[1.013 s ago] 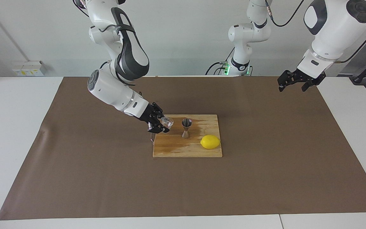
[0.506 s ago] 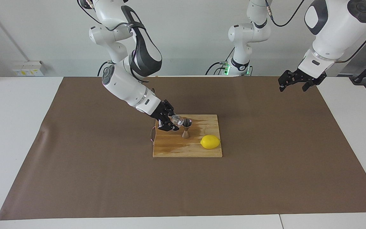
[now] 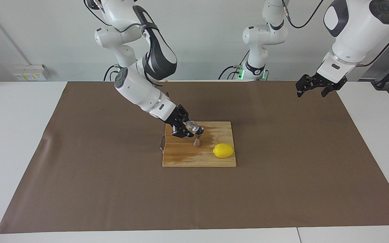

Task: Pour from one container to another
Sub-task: 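Move the clear glass above the metal cup with the right gripper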

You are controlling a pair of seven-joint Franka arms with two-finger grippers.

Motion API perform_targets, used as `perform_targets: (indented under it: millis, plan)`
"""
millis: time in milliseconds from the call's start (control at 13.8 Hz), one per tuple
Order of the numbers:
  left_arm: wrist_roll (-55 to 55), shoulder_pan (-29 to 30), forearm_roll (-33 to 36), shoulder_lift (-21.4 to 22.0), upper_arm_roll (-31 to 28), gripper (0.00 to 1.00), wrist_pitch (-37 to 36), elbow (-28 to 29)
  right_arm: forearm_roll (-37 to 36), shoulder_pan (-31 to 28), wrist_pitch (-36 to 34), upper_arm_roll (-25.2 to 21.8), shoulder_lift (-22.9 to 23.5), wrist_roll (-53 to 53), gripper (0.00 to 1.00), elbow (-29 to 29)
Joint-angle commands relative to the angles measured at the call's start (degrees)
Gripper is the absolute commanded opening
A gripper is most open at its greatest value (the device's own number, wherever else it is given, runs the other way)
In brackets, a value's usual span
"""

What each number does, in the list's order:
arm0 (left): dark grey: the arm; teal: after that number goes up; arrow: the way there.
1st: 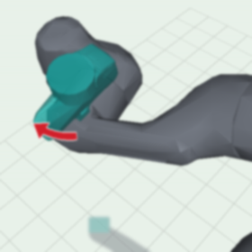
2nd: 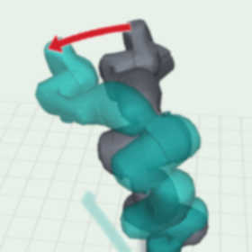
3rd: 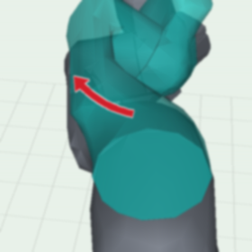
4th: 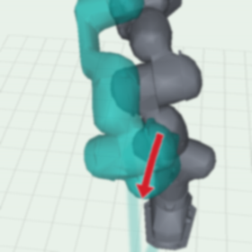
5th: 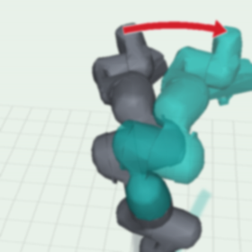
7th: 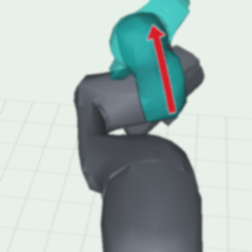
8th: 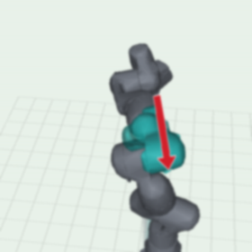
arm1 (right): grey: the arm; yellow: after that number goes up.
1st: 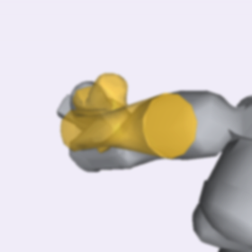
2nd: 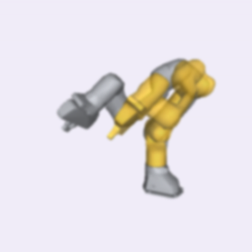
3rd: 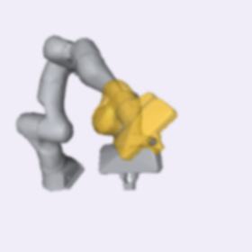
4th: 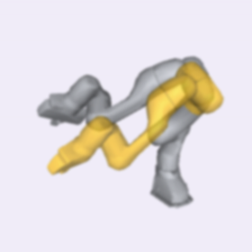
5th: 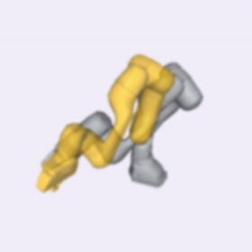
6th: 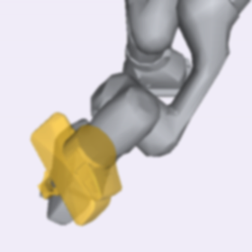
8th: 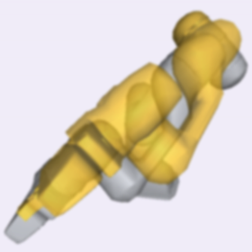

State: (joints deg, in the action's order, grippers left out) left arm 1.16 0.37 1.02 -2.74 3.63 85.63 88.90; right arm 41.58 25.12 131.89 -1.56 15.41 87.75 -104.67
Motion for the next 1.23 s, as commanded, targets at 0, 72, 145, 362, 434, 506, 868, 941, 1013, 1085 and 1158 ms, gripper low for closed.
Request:
perform_targets:
  millis: [0,72,145,362,434,506,868,941,1013,1085,1158]
  plan:
    - [0.25,0.06,0.39,1.95,-0.2,1.0,0.76,2.24,-2.99,1.24,1.0,-0.47,-0.74,-4.51,0.0,-0.8]
    - [0.25,-0.02,0.39,1.95,-0.2,1.0,0.76,2.24,-3.87,1.77,1.0,-0.55,-0.74,-5.74,0.0,-0.72]
    - [0.25,-0.02,0.39,1.95,-0.2,1.0,0.76,2.24,-5.01,2.21,1.0,-0.55,-0.74,-7.32,0.0,-0.71]
    - [0.25,-0.02,0.39,1.95,-0.2,1.0,0.76,2.24,-8.53,2.56,0.82,-0.55,-0.74,-10.5,0.0,-0.36]
    - [0.25,-0.02,0.39,1.95,-0.29,1.0,0.76,2.24,-8.62,2.56,0.82,-0.55,-0.74,-10.5,0.0,-0.36]
    - [0.25,-0.02,0.39,1.87,-0.2,1.0,0.76,2.24,-8.97,2.56,0.65,-0.64,-0.74,-10.5,0.0,-0.36]
    - [0.25,-0.02,0.39,1.95,-0.2,1.0,0.76,2.24,-11.26,1.95,-0.67,-0.73,-0.74,-10.41,0.0,-0.01]
    - [0.25,-0.02,0.39,1.95,-0.2,1.0,0.76,2.24,-11.69,1.95,-0.67,-0.73,-0.74,-10.5,0.0,-0.01]
    - [0.25,-0.02,0.39,1.95,-0.2,1.0,0.76,2.24,-12.31,1.95,-0.76,-0.73,-0.74,-10.5,0.0,0.16]
    - [0.25,-0.02,0.39,1.95,-0.2,1.0,0.76,2.24,-12.4,2.21,-1.11,-0.73,-0.74,-10.5,0.0,0.43]
    - [0.25,-0.02,0.39,1.95,-0.2,1.0,0.76,2.24,-12.58,2.3,-1.55,-0.9,-0.65,-10.58,0.0,0.78]
